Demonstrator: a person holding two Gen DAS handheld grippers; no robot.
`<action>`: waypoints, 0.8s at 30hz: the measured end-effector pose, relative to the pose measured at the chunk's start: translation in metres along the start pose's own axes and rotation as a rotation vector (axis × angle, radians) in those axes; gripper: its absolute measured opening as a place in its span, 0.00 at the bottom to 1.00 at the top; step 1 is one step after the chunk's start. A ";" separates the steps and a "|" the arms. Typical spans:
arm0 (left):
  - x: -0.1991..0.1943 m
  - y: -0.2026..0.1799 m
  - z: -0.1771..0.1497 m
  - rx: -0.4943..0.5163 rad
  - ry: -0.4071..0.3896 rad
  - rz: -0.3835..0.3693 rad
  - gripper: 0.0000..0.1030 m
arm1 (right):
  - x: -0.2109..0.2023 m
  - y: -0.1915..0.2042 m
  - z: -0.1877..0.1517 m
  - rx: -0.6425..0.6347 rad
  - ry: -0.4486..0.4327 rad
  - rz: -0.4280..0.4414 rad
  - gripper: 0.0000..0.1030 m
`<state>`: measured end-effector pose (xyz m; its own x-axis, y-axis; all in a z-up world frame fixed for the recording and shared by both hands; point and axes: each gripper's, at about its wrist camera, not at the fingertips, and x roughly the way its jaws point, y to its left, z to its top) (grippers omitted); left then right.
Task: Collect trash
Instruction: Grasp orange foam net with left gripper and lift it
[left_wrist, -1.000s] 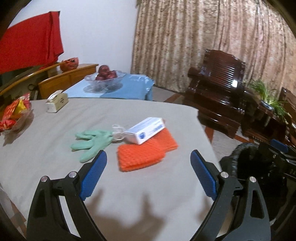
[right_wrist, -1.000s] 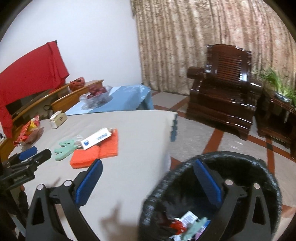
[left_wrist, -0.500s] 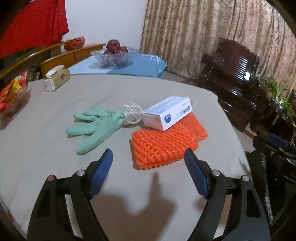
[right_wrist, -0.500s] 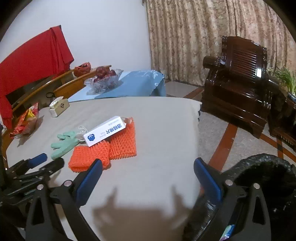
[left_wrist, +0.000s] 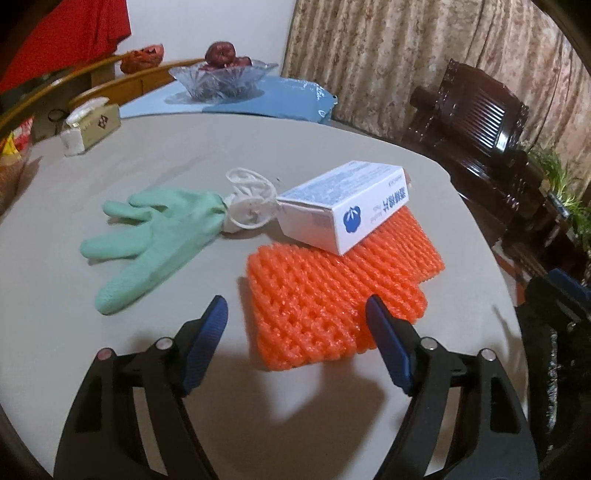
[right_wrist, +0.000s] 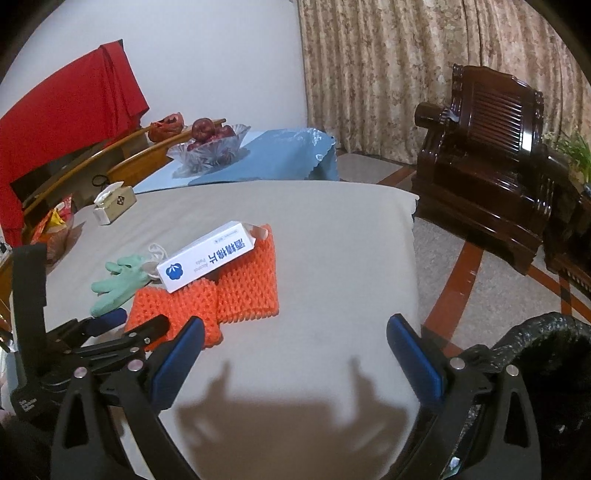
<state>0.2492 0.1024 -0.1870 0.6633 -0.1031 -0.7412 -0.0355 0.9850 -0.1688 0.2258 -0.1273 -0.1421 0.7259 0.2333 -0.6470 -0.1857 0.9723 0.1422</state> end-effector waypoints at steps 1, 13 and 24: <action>0.001 0.000 -0.001 -0.015 0.010 -0.029 0.64 | 0.001 0.000 -0.001 0.001 0.003 0.001 0.94; -0.014 -0.016 -0.010 -0.031 -0.014 -0.111 0.23 | 0.002 0.003 -0.003 0.000 0.004 0.000 0.94; -0.064 -0.004 -0.024 -0.016 -0.076 -0.080 0.23 | -0.014 0.015 0.002 -0.015 -0.025 0.010 0.94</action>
<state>0.1892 0.1015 -0.1541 0.7192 -0.1698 -0.6737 0.0084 0.9718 -0.2358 0.2140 -0.1157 -0.1299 0.7406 0.2432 -0.6264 -0.2027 0.9696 0.1367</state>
